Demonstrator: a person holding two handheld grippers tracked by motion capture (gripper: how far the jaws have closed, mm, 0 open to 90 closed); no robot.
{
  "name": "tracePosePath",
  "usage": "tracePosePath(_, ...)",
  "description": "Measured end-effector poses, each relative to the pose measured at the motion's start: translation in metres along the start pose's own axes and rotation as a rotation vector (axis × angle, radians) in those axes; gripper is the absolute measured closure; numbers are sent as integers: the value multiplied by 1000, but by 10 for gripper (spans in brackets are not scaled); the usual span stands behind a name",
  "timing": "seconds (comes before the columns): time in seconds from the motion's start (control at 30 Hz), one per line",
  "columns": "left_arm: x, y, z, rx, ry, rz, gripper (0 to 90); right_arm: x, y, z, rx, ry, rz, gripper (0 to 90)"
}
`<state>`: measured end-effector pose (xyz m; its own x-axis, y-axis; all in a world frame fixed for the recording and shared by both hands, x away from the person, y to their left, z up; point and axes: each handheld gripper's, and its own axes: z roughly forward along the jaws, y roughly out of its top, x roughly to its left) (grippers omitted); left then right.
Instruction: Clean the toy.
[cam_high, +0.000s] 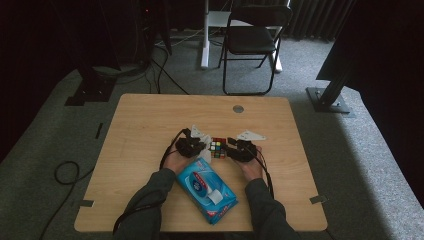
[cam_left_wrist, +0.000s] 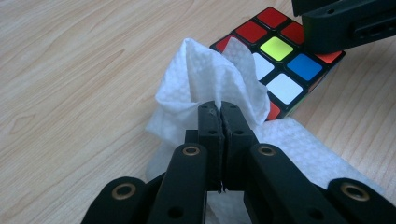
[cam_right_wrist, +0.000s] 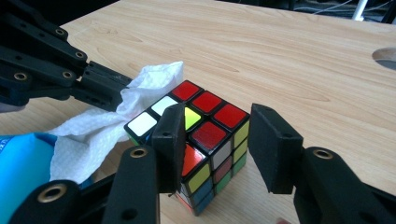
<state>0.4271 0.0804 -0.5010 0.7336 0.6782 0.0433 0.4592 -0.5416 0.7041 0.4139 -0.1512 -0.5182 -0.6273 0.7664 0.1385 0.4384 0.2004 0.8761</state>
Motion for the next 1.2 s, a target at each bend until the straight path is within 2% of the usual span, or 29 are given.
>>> tracePosePath(0.17,2,1,-3,-20,2,-16,887,-1,0,2,4,-7,24,597)
tracePosePath(0.4,5,5,-9,-63,-14,-37,887,-3,2,3,16,16,54,634)
tracePosePath(0.57,4,9,-8,-80,-26,-52,887,-2,5,5,33,17,42,661)
tracePosePath(0.77,1,13,3,-39,-25,-35,887,-2,5,5,28,20,50,670)
tracePosePath(0.8,0,14,8,-11,-22,-18,887,-2,5,5,28,20,50,670)
tracePosePath(0.87,0,15,10,4,-25,-13,887,-2,4,5,27,22,51,670)
tracePosePath(1.03,4,18,12,22,-30,-13,887,-1,4,5,25,20,58,671)
tracePosePath(1.13,6,16,15,33,-27,-29,887,-1,4,5,22,20,63,670)
tracePosePath(1.2,8,13,18,47,-40,-38,887,0,4,6,23,18,59,670)
